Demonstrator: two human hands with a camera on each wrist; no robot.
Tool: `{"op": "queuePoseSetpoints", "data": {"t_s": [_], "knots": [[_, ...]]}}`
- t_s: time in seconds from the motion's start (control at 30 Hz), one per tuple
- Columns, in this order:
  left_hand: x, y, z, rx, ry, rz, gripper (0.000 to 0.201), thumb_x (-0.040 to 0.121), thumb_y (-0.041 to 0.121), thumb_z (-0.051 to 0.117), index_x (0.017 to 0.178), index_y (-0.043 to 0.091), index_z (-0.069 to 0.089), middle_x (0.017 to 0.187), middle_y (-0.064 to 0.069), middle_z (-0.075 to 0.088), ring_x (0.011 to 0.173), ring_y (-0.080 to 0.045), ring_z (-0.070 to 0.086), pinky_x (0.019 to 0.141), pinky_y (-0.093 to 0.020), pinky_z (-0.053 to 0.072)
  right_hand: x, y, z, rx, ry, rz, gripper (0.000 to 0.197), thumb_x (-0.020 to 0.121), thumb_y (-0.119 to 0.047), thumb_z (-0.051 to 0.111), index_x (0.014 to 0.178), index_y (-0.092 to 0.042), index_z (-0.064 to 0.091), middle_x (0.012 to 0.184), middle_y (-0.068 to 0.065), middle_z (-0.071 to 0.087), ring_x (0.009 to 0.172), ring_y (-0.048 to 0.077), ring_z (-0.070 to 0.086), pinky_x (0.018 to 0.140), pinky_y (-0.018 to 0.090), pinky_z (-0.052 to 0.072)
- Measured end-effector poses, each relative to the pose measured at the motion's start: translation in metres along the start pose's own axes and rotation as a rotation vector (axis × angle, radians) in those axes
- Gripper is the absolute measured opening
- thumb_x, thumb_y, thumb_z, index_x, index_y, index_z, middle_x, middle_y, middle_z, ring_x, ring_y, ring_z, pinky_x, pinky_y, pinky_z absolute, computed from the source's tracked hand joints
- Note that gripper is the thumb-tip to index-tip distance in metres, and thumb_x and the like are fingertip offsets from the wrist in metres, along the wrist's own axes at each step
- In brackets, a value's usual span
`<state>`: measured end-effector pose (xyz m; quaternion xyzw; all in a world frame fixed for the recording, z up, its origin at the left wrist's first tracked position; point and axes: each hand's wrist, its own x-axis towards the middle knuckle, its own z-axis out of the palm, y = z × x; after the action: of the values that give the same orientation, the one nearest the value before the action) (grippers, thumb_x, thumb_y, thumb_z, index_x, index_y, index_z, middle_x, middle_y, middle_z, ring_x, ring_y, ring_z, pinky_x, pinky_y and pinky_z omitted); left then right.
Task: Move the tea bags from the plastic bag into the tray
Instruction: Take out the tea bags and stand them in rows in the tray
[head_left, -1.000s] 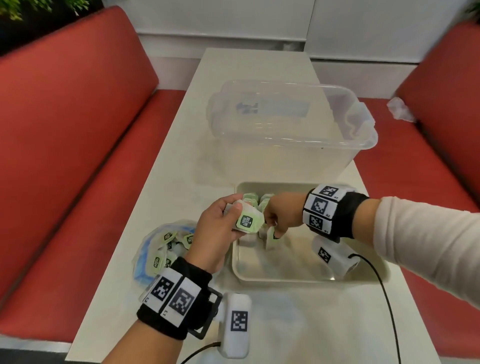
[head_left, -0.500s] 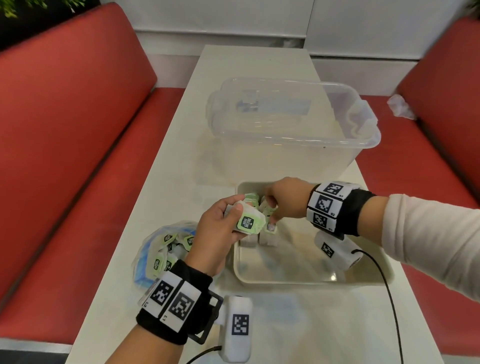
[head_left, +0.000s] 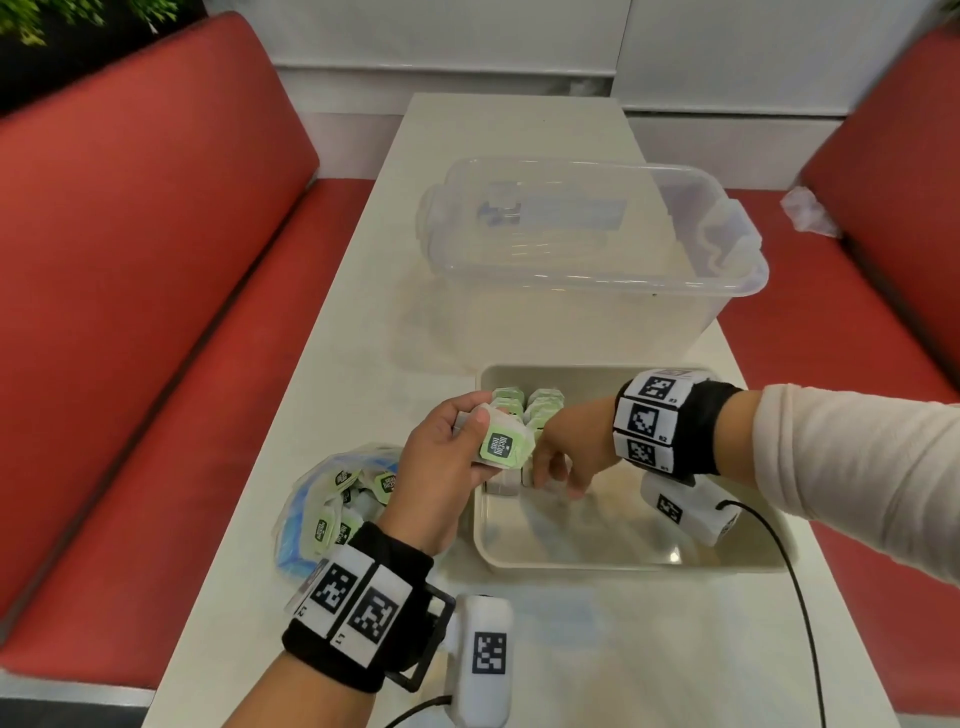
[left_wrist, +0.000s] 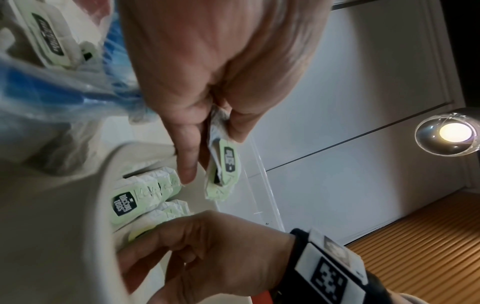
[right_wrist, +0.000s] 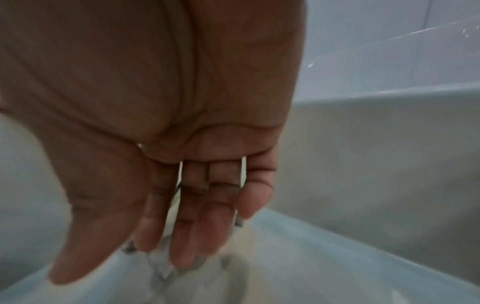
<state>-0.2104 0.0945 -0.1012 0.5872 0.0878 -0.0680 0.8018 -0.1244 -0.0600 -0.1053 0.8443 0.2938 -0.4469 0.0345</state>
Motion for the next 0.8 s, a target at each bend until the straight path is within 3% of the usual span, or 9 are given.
{"op": "queuePoseSetpoints", "data": {"t_s": [0.17,0.27,0.33,0.4,0.47,0.57,0.63,0.7,0.8], "knots": [[0.001,0.005,-0.001,0.004,0.03,0.065,0.019,0.096,0.018,0.045,0.112,0.017,0.056,0.1,-0.004,0.065,0.084,-0.016,0.066,0.066,-0.023,0.057,-0.041,-0.007,-0.009,0.368,0.209,-0.091,0.034,0.074,-0.032,0.077,0.102,-0.023,0.06,0.101,0.004,0.068,0.081,0.019,0.062,0.078,0.028,0.05],[0.002,0.011,0.006,-0.021,0.008,0.097,0.021,0.097,0.021,0.043,0.114,0.017,0.055,0.098,-0.003,0.066,0.088,-0.018,0.066,0.072,-0.027,0.058,-0.061,-0.012,-0.009,0.473,0.441,-0.156,0.011,0.087,-0.029,0.065,0.092,-0.02,0.061,0.083,-0.008,0.069,0.062,0.007,0.06,0.066,0.017,0.045],[0.003,0.012,0.012,-0.034,-0.005,0.108,0.02,0.097,0.021,0.043,0.112,0.017,0.056,0.098,-0.003,0.066,0.088,-0.017,0.067,0.071,-0.027,0.058,-0.067,-0.013,-0.007,0.494,0.592,-0.136,0.013,0.089,-0.026,0.062,0.087,-0.013,0.063,0.062,-0.019,0.065,0.052,0.002,0.057,0.058,0.011,0.043],[0.004,0.013,0.018,-0.046,-0.003,0.113,0.019,0.097,0.021,0.043,0.11,0.018,0.057,0.1,-0.006,0.065,0.09,-0.018,0.066,0.071,-0.027,0.058,-0.071,-0.012,-0.006,0.547,0.674,-0.11,0.014,0.089,-0.022,0.062,0.084,-0.009,0.062,0.057,-0.019,0.063,0.052,0.003,0.059,0.053,0.006,0.041],[0.004,0.013,0.023,-0.048,0.015,0.124,0.018,0.097,0.02,0.043,0.108,0.019,0.058,0.102,-0.009,0.064,0.092,-0.021,0.066,0.072,-0.028,0.059,-0.077,-0.008,-0.006,0.637,0.72,-0.118,0.011,0.088,-0.018,0.063,0.078,-0.014,0.059,0.06,-0.015,0.064,0.056,0.008,0.064,0.054,0.01,0.045],[0.004,0.011,0.026,-0.046,0.044,0.141,0.018,0.098,0.017,0.042,0.106,0.021,0.057,0.104,-0.001,0.063,0.092,-0.019,0.065,0.076,-0.029,0.057,-0.087,-0.001,-0.007,0.736,0.801,-0.098,0.02,0.083,-0.011,0.068,0.071,-0.017,0.054,0.057,-0.009,0.063,0.057,0.012,0.066,0.054,0.017,0.048],[0.004,0.008,0.024,-0.025,0.044,0.134,0.018,0.098,0.016,0.041,0.106,0.022,0.056,0.106,0.003,0.065,0.092,-0.014,0.065,0.076,-0.026,0.056,-0.09,0.005,-0.009,0.628,0.867,-0.056,0.019,0.081,-0.009,0.067,0.071,-0.018,0.053,0.059,-0.009,0.062,0.055,0.01,0.064,0.054,0.015,0.047],[0.003,0.003,0.022,0.002,0.042,0.125,0.017,0.098,0.017,0.041,0.106,0.023,0.056,0.106,0.006,0.066,0.089,-0.01,0.065,0.072,-0.023,0.054,-0.09,0.013,-0.012,0.407,0.91,0.004,0.009,0.08,-0.01,0.064,0.079,-0.017,0.058,0.069,-0.005,0.061,0.061,0.012,0.06,0.061,0.02,0.047],[0.002,-0.001,0.019,0.039,0.037,0.112,0.017,0.098,0.018,0.043,0.107,0.023,0.056,0.104,0.01,0.067,0.082,-0.003,0.066,0.07,-0.021,0.051,-0.081,0.026,-0.014,0.182,0.864,0.099,0.011,0.081,-0.016,0.06,0.092,-0.016,0.062,0.079,-0.005,0.058,0.071,0.015,0.051,0.068,0.025,0.043]]}}
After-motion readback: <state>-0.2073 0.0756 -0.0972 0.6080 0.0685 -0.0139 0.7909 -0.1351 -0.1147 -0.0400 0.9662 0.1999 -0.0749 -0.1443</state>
